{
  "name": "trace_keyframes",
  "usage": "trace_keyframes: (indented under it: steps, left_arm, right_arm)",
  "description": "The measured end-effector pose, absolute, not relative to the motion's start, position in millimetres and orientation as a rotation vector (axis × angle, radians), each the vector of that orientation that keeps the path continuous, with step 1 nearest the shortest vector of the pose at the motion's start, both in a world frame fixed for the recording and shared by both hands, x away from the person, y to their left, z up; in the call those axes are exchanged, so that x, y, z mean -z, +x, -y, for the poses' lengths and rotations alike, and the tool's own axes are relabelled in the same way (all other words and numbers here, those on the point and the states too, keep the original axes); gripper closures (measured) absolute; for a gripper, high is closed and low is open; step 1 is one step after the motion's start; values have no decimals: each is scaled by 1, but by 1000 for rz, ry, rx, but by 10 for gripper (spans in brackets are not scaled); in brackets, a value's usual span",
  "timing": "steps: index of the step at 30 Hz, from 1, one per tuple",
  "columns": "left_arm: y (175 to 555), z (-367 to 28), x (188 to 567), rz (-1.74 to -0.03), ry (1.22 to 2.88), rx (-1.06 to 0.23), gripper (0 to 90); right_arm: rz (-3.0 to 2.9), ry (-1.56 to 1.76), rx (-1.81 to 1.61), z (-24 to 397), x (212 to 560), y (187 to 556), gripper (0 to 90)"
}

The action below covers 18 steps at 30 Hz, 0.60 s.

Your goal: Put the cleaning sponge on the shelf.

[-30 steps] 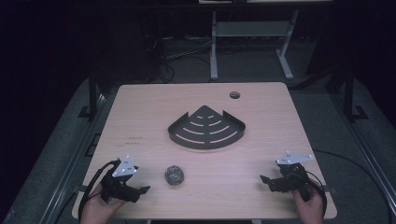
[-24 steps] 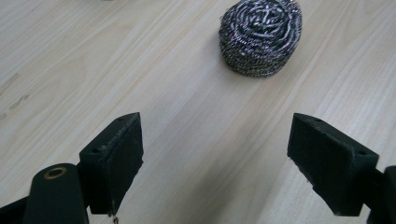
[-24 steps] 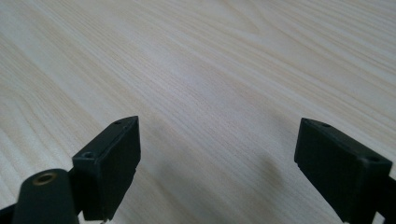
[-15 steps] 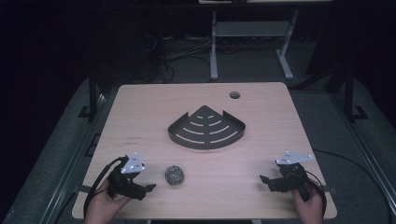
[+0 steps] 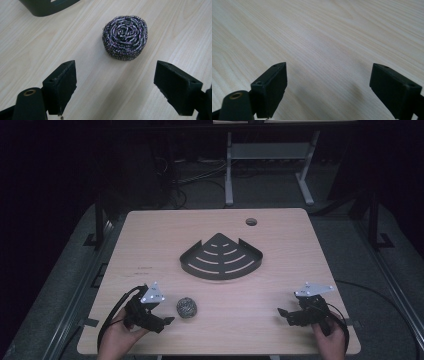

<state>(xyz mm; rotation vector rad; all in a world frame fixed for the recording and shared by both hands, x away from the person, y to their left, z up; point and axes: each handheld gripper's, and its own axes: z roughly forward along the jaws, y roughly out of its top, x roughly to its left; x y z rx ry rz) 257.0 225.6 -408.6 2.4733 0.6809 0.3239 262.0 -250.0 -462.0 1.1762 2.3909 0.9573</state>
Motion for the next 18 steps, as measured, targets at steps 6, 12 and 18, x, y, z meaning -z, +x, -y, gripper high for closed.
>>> trace_keyframes:
  steps: [6, 12, 18]
  left_arm:
    - [260, -220, 408, -670, 2484, -316, 176]
    - [262, -214, 410, -667, 2488, -304, 176]
    - [265, -207, 410, -659, 2504, -300, 176]
  right_arm:
    - [-2392, 1176, -957, 250, 462, 262, 140]
    - [-2388, 1181, -958, 250, 462, 262, 140]
    - [-2388, 1176, -959, 250, 462, 262, 140]
